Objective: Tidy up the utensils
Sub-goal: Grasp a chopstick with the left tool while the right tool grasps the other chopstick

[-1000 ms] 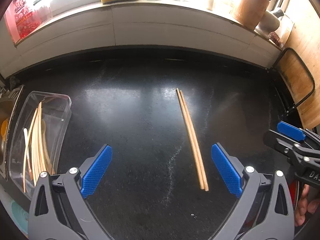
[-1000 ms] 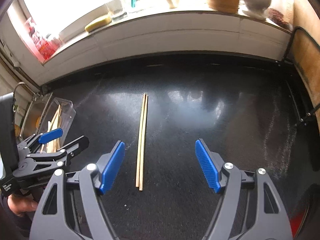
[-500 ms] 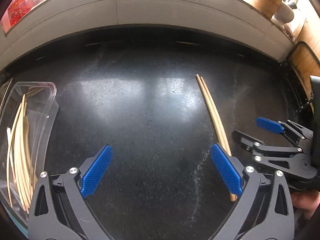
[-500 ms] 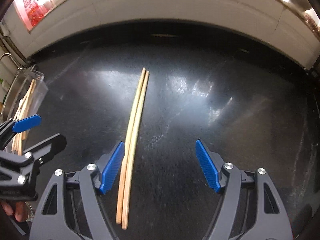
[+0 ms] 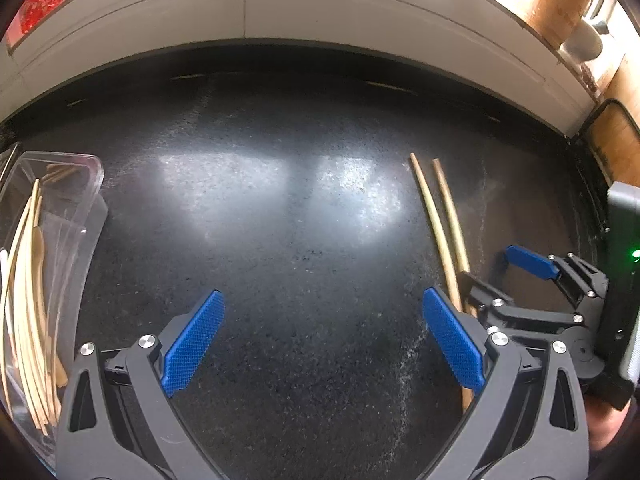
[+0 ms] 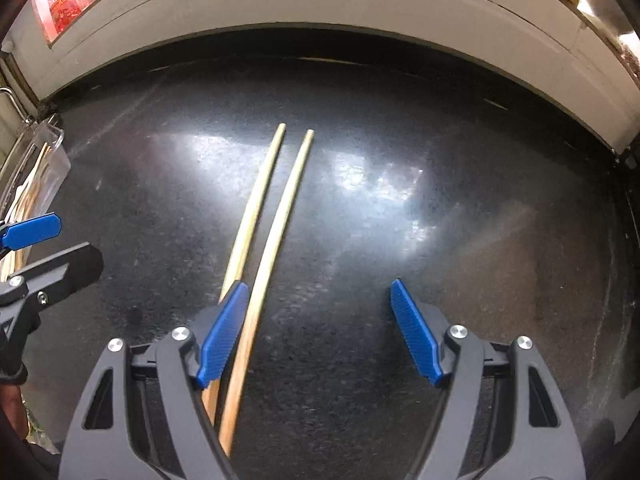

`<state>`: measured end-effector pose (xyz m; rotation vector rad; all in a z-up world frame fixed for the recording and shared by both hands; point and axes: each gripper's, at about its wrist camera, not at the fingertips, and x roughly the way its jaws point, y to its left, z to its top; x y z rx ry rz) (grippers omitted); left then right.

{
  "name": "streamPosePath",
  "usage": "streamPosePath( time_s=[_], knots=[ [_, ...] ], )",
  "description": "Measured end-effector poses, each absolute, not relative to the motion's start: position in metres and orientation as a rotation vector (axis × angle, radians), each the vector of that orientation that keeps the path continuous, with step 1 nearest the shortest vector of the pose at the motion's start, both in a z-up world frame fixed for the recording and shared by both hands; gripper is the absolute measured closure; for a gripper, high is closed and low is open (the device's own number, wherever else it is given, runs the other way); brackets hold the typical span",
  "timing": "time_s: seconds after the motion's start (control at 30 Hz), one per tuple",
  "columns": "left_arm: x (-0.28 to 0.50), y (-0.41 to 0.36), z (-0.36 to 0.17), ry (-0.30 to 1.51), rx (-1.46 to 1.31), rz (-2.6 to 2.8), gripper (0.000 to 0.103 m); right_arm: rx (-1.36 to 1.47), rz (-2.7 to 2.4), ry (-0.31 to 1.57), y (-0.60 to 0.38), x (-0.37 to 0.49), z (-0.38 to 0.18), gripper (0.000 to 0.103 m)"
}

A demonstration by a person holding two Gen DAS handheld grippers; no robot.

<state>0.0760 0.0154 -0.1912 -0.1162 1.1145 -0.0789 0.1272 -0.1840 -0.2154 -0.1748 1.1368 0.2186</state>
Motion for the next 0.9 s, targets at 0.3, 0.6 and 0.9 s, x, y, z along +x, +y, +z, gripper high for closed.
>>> streamPosePath(
  time_s=[0.3, 0.6, 0.9],
  knots=[
    [0.094, -0.038, -0.204, 1.127, -0.063, -0.173, 0.006, -0.156, 0.180, 1.166, -0.234, 0.125, -0.214, 0.031],
    [0.092, -0.087, -0.218, 1.081, 0.090, -0.194, 0.023, -0.127, 0.137, 1.198, -0.274, 0.103, -0.211, 0.031],
    [0.079, -0.099, -0.213, 1.034, 0.163, -0.210, 0.092, -0.114, 0.129, 1.168, -0.275, 0.096, -0.212, 0.030]
  ],
)
